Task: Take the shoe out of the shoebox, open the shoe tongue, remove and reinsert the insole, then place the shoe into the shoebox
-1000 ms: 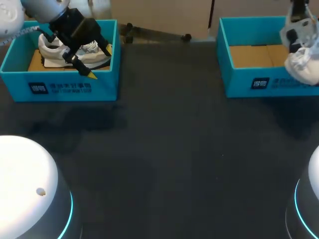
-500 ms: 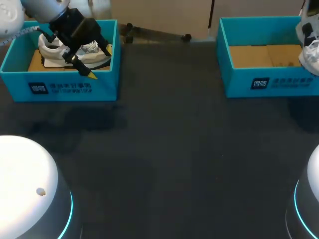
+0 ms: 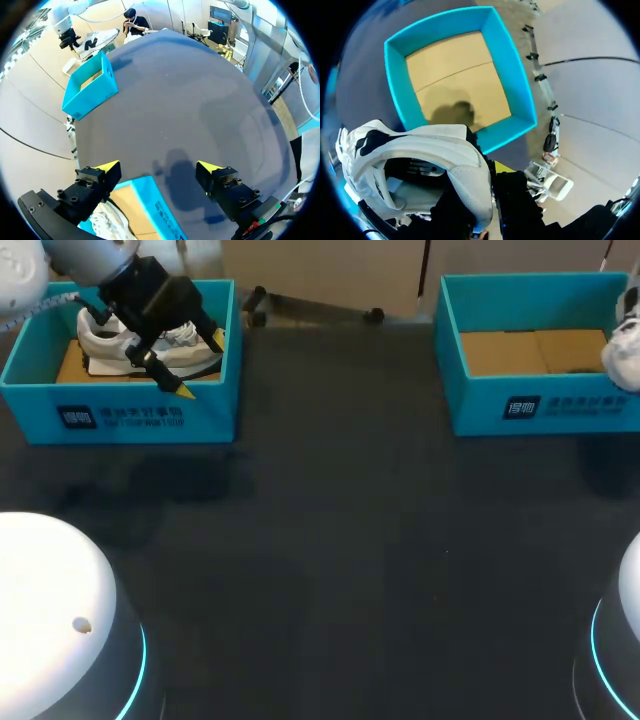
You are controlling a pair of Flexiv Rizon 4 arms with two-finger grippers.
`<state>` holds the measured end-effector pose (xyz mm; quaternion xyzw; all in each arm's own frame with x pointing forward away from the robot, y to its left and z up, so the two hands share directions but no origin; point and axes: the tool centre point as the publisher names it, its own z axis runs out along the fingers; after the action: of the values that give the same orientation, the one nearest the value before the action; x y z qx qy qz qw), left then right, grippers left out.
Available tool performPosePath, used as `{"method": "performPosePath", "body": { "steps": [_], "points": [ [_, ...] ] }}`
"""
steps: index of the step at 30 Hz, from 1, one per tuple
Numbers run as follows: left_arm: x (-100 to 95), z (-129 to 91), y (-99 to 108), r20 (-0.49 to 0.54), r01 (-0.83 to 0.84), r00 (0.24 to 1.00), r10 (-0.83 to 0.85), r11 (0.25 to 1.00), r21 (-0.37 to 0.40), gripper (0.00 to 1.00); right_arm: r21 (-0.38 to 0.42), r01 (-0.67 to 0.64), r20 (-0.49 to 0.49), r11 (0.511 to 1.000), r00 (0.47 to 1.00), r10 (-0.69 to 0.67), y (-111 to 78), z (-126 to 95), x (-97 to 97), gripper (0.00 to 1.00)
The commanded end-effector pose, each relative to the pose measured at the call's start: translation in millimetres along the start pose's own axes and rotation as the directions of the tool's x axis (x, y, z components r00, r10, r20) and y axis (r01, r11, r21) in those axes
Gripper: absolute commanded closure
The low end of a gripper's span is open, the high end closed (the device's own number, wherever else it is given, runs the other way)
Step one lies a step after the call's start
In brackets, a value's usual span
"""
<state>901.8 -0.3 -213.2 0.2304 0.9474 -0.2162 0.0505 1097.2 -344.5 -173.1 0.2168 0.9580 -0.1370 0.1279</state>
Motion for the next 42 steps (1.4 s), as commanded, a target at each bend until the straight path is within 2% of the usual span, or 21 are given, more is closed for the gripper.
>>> {"method": "performPosePath", "body": {
  "steps": [1, 4, 10, 16, 24, 31, 34, 42],
  "points": [
    [0.2, -0.1, 0.1, -0.001, 0.0, 1.0, 0.0, 1.0, -0.002, 0.0, 0.022, -0.121, -0.007, 0.992, 0.993, 0.121, 1.3, -6.9, 10.2, 1.0],
    [0.2, -0.1, 0.1, -0.001, 0.0, 1.0, 0.0, 1.0, -0.002, 0.0, 0.032, -0.229, -0.026, 0.973, 0.973, 0.23, -1.4, -8.7, 17.8, 1.0],
    [0.2, -0.1, 0.1, -0.001, 0.0, 1.0, 0.0, 1.0, -0.002, 0.0, 0.052, -0.361, -0.026, 0.931, 0.932, 0.362, -5.2, -10.6, 25.1, 1.0],
    [0.2, -0.1, 0.1, -0.001, 0.0, 1.0, 0.0, 1.0, -0.002, 0.0, 0.064, -0.513, -0.021, 0.856, 0.857, 0.515, -7.1, -12.0, 23.0, 1.0],
    [0.2, -0.1, 0.1, -0.001, 0.0, 1.0, 0.0, 1.0, -0.002, 0.0, 0.074, -0.715, 0.008, 0.695, 0.697, 0.717, -9.4, -24.6, 20.9, 1.0],
    [0.2, -0.1, 0.1, -0.001, 0.0, 1.0, 0.0, 1.0, -0.002, 0.0, 0.075, -0.772, 0.017, 0.631, 0.634, 0.773, -8.3, -27.6, 27.8, 1.0],
    [0.2, -0.1, 0.1, -0.001, 0.0, 1.0, 0.0, 1.0, -0.002, 0.0, 0.086, -0.809, 0.021, 0.581, 0.584, 0.811, -10.3, -28.3, 34.1, 1.0],
    [0.2, -0.1, 0.1, -0.001, 0.0, 1.0, 0.0, 1.0, -0.002, 0.0, 0.106, -0.905, 0.057, 0.413, 0.42, 0.906, -12.2, -27.2, 49.1, 1.0]
  ]
}}
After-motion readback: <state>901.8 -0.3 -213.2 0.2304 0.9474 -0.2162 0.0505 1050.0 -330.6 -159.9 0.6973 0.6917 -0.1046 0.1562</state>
